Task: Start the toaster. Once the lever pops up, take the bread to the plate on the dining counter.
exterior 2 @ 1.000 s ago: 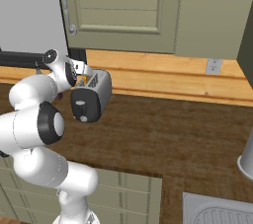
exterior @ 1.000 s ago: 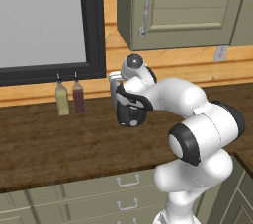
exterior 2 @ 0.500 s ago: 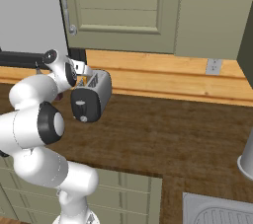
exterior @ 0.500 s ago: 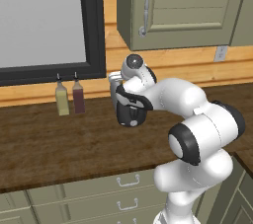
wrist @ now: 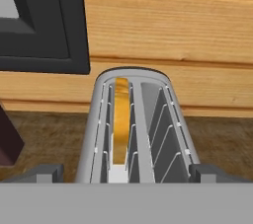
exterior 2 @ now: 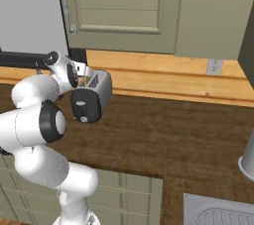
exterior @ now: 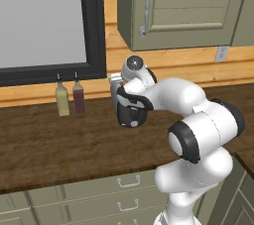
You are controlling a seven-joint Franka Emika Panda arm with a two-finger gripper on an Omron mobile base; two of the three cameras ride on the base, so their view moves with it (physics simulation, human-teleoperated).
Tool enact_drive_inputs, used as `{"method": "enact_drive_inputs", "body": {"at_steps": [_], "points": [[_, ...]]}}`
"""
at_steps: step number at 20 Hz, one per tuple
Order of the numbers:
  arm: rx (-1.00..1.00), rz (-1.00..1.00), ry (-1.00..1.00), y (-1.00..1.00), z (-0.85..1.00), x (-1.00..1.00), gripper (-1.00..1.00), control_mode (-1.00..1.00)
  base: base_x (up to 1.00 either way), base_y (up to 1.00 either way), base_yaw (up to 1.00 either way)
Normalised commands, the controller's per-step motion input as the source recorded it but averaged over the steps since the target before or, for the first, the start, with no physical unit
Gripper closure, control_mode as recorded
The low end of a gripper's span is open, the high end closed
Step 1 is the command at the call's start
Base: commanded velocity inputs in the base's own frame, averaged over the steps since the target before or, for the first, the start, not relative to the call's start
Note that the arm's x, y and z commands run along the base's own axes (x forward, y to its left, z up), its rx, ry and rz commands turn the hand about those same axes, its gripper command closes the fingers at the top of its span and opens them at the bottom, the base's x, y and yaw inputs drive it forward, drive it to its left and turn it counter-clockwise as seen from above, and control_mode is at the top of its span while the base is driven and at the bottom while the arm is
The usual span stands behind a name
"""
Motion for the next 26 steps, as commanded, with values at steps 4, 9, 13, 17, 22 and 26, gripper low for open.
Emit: {"method": "enact_drive_inputs", "body": {"at_steps": [4,9,13,17,22,26], "points": [[0.0,0.0,0.0,0.0,-0.1,0.15,-1.0,-1.0,0.0,0.0,0.0],[-0.01,0.0,0.0,0.0,-0.12,0.14,-1.0,-1.0,0.0,0.0,0.0],[-0.03,0.0,0.0,0.0,-0.17,0.13,-1.0,-1.0,0.0,0.0,0.0],[-0.03,0.0,0.0,0.0,-0.16,0.13,-1.0,-1.0,0.0,0.0,0.0],[-0.03,0.0,0.0,0.0,-0.15,0.17,-1.0,-1.0,0.0,0.0,0.0],[-0.02,0.0,0.0,0.0,-0.14,0.17,-1.0,-1.0,0.0,0.0,0.0]]}}
